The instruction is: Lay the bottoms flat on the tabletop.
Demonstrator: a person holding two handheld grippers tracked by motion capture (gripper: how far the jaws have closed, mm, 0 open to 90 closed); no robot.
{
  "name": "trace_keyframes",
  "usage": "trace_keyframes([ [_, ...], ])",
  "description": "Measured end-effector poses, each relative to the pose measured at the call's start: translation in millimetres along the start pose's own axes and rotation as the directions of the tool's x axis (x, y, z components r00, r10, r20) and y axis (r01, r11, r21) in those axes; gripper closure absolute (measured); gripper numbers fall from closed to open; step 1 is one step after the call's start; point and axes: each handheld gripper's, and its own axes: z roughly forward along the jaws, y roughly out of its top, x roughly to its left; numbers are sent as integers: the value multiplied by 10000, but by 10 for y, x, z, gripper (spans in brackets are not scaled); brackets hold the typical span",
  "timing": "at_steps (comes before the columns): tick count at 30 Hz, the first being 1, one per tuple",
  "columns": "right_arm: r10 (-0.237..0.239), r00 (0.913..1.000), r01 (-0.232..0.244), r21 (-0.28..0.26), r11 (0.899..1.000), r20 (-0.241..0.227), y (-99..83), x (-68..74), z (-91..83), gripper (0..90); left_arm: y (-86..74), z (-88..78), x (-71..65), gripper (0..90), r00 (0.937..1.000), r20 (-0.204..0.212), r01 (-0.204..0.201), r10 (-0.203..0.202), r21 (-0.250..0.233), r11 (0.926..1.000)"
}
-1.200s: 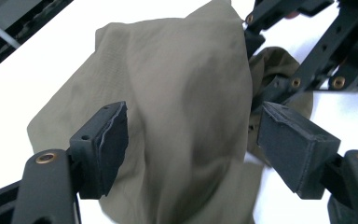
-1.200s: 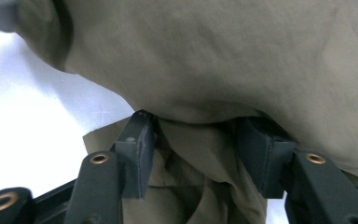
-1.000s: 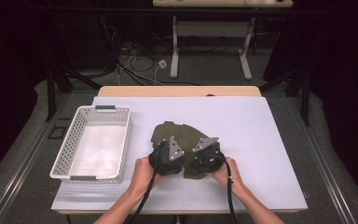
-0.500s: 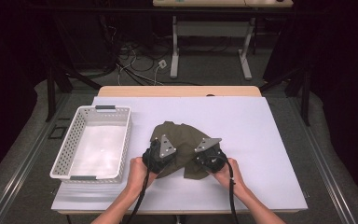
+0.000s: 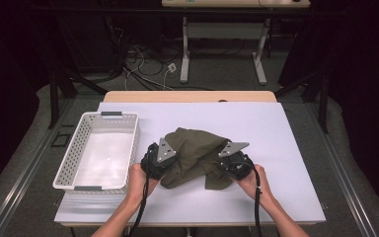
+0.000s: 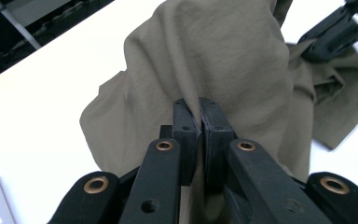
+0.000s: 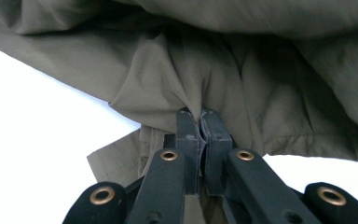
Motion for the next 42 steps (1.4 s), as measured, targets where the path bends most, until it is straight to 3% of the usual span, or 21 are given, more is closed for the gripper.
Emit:
trace_keyframes([
  [2,121,9999,-119,129,9998,-108,-9,-19,8,878,-15,15,3,861,10000,-52,-47,47,90,9999],
  [5,-100,9998,107,417,9991,-164,-26,-4,67,877,-45,43,7,860,9998,-181,-106,109,199,9997],
  [11,-226,9997,217,656,9976,125,-19,-26,65,881,-71,40,40,860,9993,-383,51,-41,261,9996],
  [14,-133,9994,115,568,9983,315,-4,-53,14,880,-82,56,38,857,9994,-339,19,-5,404,9992],
  [17,-95,9999,92,691,9976,36,-32,-56,61,856,-94,97,12,847,9999,-162,57,-49,535,9986],
  [22,420,9977,-410,185,9990,-523,-36,-30,115,519,-98,170,-67,808,10000,63,-79,75,631,9980],
  [24,387,9963,-367,269,9990,-768,-17,-6,140,443,-85,182,-94,769,9996,157,-249,238,711,9972],
  [26,296,9965,-273,306,9992,-784,-5,28,197,426,-72,191,-131,724,9994,155,-319,309,729,9968],
  [29,281,9971,-257,351,9991,-701,0,55,264,427,-41,202,-176,545,9982,169,-586,572,940,9938],
  [32,342,9965,-301,542,9981,-763,0,53,294,427,-8,228,-224,397,9976,365,-624,589,1011,9929],
  [35,414,9960,-369,574,9977,-791,-6,58,304,429,15,262,-290,282,9956,521,-828,777,1033,9912],
  [37,357,9965,-313,577,9978,-760,-9,54,309,427,29,295,-342,235,9946,630,-890,828,1039,9906],
  [40,428,9962,-380,635,9973,-765,-9,65,324,419,50,356,-417,172,9906,498,-1333,1278,1303,9825],
  [42,318,9969,-274,608,9978,-719,-14,72,347,416,51,390,-446,168,9896,437,-1416,1367,1406,9799],
])
